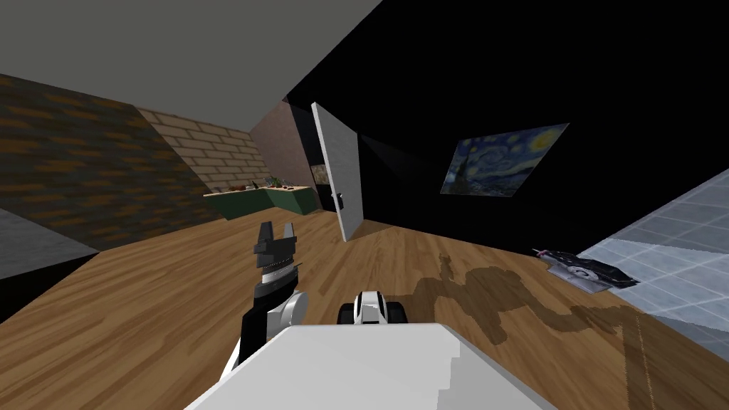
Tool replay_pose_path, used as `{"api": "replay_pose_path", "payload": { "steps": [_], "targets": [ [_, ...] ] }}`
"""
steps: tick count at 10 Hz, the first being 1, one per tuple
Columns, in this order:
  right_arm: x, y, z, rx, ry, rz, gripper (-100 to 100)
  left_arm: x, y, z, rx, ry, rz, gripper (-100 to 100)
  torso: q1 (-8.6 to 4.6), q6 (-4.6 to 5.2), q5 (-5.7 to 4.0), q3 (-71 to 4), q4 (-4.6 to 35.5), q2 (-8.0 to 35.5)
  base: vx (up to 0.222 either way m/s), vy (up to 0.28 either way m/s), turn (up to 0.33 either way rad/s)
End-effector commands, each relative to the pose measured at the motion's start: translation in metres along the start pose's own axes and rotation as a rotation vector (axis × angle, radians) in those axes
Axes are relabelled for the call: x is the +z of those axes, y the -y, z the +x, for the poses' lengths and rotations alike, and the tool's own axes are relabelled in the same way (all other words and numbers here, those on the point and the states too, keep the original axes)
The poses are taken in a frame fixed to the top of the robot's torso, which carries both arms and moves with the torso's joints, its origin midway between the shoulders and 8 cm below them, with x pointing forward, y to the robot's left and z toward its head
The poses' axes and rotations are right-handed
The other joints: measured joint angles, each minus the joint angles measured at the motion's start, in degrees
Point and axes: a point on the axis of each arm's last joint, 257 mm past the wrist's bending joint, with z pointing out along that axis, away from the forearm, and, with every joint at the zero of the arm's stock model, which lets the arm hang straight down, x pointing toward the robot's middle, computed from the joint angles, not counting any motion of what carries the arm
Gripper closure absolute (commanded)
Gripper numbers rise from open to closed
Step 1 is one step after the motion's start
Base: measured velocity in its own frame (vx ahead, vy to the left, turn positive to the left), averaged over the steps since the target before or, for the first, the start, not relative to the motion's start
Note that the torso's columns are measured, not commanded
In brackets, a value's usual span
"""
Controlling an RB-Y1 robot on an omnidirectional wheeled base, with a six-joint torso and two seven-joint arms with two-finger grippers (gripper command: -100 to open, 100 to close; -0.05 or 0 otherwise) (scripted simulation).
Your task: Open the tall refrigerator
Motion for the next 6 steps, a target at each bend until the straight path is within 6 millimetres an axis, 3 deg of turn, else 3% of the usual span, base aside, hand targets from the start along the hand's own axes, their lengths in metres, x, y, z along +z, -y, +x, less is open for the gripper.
{"api": "replay_pose_path", "payload": {
  "steps": [1, 6],
  "targets": [
    [0.004, 0.020, 0.008, -0.035, -0.027, 0.041, 100, 0.000, 0.000, 0.000, 0.000, 0.000, 0.000, 0, 0.12, 0.17, 0.06, 0.09, 0.07, 0.05, 0.229, -0.074, -0.016],
    [0.002, 0.035, 0.046, -0.089, -0.116, 0.072, 100, 0.000, 0.000, 0.000, 0.000, 0.000, 0.000, 0, 0.63, 0.27, 0.18, 0.14, 0.05, -0.05, 0.260, -0.099, -0.018]
  ]
}}
